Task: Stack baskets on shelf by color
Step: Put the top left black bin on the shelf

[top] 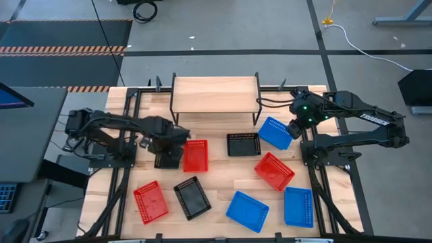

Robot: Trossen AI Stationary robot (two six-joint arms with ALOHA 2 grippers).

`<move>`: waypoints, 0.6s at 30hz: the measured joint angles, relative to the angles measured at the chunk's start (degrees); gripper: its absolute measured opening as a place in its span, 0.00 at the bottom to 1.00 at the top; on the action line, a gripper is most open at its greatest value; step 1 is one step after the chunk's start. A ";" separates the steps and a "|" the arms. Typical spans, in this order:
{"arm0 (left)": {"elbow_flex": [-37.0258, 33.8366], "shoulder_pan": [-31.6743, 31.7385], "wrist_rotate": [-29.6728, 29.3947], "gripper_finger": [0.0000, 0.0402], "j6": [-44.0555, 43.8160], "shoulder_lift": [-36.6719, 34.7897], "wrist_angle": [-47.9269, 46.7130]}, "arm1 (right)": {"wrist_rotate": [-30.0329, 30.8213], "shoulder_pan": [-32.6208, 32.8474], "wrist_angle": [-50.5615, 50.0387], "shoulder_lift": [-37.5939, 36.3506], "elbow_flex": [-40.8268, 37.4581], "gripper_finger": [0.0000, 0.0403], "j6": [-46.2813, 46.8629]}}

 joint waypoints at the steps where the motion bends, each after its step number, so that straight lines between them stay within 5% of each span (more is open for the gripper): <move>1: -0.26 -1.00 -0.04 0.50 -1.24 0.04 0.95 | 0.00 0.00 -0.10 0.02 0.00 0.41 -0.91; 18: -0.40 -7.04 -0.53 0.50 -7.40 1.42 10.78 | 0.49 -0.02 -0.14 -2.99 0.00 0.41 -4.73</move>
